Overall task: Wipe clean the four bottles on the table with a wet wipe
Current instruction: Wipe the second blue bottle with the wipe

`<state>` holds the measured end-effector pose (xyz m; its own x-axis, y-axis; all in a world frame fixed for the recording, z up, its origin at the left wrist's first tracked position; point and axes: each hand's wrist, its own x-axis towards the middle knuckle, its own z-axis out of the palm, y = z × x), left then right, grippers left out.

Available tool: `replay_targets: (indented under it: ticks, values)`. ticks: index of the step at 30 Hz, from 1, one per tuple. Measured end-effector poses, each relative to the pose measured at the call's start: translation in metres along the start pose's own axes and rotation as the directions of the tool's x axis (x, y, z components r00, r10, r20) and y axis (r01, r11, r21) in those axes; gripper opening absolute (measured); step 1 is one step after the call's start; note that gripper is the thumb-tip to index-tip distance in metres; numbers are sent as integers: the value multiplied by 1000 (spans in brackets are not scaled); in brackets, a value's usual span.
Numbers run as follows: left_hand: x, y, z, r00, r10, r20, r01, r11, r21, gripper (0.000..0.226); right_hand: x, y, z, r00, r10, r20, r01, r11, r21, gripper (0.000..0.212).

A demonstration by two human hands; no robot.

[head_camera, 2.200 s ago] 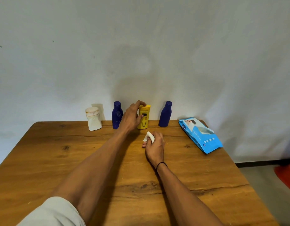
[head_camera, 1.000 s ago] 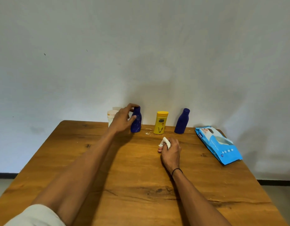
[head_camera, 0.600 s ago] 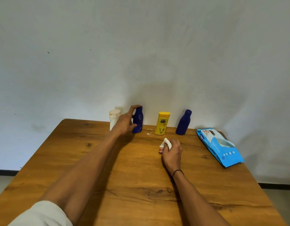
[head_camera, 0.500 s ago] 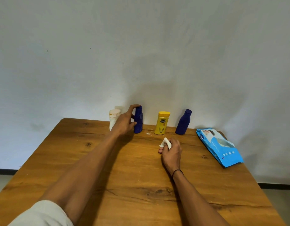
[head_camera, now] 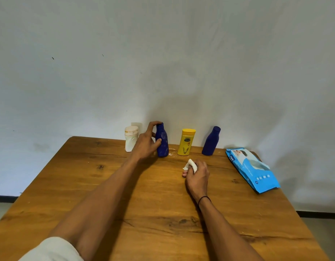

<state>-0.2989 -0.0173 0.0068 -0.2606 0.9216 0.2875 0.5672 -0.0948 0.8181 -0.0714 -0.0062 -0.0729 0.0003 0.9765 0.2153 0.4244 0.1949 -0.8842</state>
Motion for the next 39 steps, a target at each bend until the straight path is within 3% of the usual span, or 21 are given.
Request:
replay_targets:
  ticks: [3, 5, 8, 13, 19, 23, 25, 28, 30, 33, 39]
  values:
    - [-19, 13, -5, 988, -152, 31, 153, 918, -365, 67, 0, -2, -1, 1000, 14, -1, -14, 1000, 23, 25]
    - [-35, 12, -9, 975, -196, 103, 221, 837, -501, 65, -2, -5, -2, 1000, 19, -1, -19, 998, 63, 26]
    - [-61, 9, -13, 958, -216, 189, 286, 777, -560, 66, -5, -11, -6, 999, 46, -3, -45, 990, 134, 32]
    - [-96, 4, -12, 930, -294, 219, 366, 709, -603, 72, -17, -18, -10, 997, 68, -27, -64, 989, 137, 20]
    - [-127, 15, -9, 903, -412, 120, 392, 681, -619, 34, -52, -24, -15, 996, 19, 86, -33, 987, 157, 16]
    - [-151, 21, -3, 840, -524, 142, 426, 473, -771, 22, -77, -31, -26, 981, 96, 169, -138, 955, 262, 10]
    - [-163, 25, 0, 793, -573, 209, 428, 278, -860, 27, -89, -38, -35, 961, 140, 237, -212, 924, 318, 15]
    - [-179, 28, 5, 784, -524, 331, 379, -18, -925, 50, -103, -53, -48, 967, 108, 230, -172, 945, 279, 22]
    - [-186, 23, 9, 814, -437, 383, 369, -121, -922, 51, -111, -64, -55, 973, 99, 209, -160, 941, 298, 23]
    - [-190, 17, 16, 833, -384, 399, 362, -167, -917, 56, -119, -79, -63, 982, 75, 176, -140, 909, 392, 23]
    - [-190, 30, 14, 816, -484, 315, 301, -109, -947, 47, -130, -93, -68, 987, 16, 159, -86, 895, 439, 23]
